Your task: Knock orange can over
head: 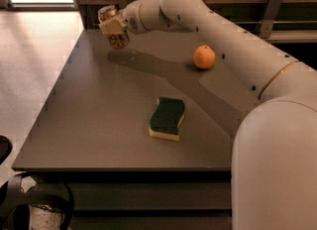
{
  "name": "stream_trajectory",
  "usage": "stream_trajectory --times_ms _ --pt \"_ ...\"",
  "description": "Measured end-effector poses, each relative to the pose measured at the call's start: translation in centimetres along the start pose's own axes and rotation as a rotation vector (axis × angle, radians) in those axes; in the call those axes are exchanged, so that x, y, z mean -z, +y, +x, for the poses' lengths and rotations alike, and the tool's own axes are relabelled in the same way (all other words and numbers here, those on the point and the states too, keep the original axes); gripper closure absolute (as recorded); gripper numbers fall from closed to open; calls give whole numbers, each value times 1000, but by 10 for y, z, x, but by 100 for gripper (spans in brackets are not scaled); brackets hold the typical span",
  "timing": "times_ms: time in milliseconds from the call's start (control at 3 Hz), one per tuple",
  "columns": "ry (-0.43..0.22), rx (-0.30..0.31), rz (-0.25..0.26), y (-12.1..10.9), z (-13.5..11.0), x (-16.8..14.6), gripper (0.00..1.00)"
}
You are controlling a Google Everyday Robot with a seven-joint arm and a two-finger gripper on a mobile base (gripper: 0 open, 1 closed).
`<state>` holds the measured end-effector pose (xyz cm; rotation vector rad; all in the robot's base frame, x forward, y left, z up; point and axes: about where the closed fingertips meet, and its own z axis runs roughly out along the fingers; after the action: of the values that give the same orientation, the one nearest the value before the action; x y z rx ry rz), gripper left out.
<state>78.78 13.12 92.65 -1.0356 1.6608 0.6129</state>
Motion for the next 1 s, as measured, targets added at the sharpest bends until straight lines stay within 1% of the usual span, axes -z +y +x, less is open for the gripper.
stream_trajectory --times_ms 333,667,1000 --pt "74 21 -32 4 -3 6 100" --pt "206 34 -56 15 3 8 100" --pt "357 33 -63 27 15 4 100"
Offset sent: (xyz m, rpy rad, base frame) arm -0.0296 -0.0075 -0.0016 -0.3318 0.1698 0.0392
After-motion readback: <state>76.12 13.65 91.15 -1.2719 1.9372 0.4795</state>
